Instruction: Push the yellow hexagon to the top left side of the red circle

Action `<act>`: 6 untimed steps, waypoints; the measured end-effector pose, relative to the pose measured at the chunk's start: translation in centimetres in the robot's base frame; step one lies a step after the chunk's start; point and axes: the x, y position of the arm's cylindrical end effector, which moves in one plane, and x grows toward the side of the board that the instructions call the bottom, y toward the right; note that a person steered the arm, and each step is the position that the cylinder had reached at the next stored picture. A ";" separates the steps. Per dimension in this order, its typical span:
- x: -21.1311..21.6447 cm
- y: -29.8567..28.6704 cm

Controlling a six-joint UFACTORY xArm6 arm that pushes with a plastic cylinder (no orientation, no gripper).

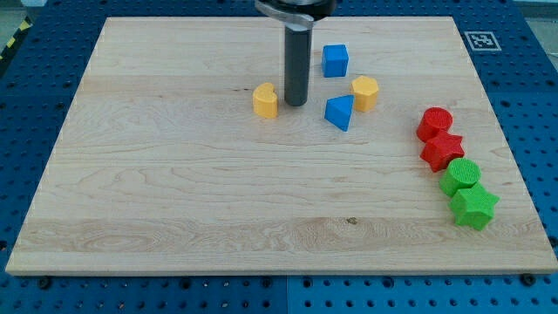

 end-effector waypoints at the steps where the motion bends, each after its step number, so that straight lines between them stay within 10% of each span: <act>1: -0.6 1.0; 6: -6.6 15.9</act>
